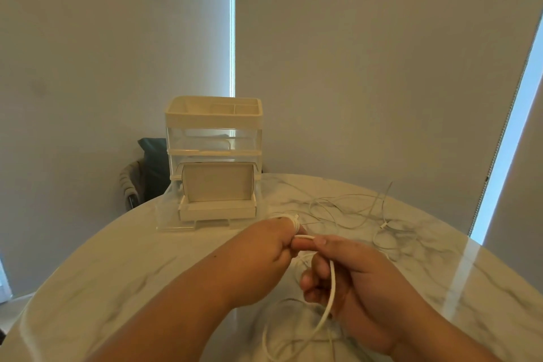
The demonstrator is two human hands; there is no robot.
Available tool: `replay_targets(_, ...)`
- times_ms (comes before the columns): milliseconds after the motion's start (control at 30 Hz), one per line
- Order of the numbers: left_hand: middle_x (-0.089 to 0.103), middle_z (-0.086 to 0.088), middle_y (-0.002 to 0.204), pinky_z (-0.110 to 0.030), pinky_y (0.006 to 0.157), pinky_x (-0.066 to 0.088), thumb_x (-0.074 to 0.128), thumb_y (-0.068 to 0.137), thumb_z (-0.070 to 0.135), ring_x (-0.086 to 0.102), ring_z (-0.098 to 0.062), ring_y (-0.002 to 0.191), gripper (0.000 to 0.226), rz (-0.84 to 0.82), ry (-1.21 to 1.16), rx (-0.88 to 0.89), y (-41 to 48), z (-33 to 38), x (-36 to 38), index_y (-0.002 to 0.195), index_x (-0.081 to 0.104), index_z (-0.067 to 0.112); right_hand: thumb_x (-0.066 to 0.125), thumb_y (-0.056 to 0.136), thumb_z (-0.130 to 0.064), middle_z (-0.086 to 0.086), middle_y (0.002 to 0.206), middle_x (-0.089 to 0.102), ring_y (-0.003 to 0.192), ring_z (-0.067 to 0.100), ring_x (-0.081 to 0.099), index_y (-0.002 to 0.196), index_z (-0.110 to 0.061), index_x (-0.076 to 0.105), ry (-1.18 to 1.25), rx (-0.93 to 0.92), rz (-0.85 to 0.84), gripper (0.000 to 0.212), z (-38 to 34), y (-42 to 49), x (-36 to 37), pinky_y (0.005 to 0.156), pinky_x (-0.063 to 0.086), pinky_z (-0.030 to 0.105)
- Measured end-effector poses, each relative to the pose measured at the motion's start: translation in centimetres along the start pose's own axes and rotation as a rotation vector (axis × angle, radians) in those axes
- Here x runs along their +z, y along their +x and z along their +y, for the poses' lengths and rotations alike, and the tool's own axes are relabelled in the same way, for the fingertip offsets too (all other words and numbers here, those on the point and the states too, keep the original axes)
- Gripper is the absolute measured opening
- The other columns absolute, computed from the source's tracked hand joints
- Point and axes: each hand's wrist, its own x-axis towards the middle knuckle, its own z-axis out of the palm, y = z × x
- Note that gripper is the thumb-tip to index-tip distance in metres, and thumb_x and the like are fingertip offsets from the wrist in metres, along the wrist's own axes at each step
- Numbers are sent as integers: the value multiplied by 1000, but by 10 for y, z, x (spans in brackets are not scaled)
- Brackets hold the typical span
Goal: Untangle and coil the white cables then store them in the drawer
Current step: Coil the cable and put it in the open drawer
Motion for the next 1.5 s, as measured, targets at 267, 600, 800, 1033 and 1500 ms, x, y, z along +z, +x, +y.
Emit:
replay_targets(267,62,16,81,-24,73,50,44,101,37,59,1,79,24,32,28,-116,3,-15,-4,88,63,31,60,76,-6,2,57,31,35,11,34,112,8,68,134,36,-77,39,-10,1,-10,37,35,24)
replay_targets(600,70,26,87,-28,84,57,57,96,25,68,4,77,19,-102,-189,-232,1,-19,-9,103,74,23,75,86,-21,-12,69,73,63,2,64,78,-33,79,-802,-519,414,15,-14,-3,-15,57,45,12)
replay_targets(800,74,6,78,-25,73,56,52,98,27,65,-5,66,24,-219,-294,-192,-6,-2,-14,92,74,19,79,81,-26,-21,88,74,91,-6,66,81,-38,79,-805,-670,512,12,-15,0,-21,79,47,19)
replay_targets(1033,55,-6,55,-28,57,43,44,93,30,47,-19,50,40,-241,-799,-30,-11,14,-18,74,70,6,68,86,-38,-18,91,71,94,-4,64,88,-43,76,-855,-665,444,10,-9,8,-26,76,43,10)
replay_targets(1500,61,-11,70,-30,56,54,45,80,10,57,-18,56,31,149,-1765,-51,-2,20,-18,88,73,-1,53,99,-9,-9,70,62,59,6,50,95,-47,71,-783,-333,26,43,22,11,-8,59,40,26)
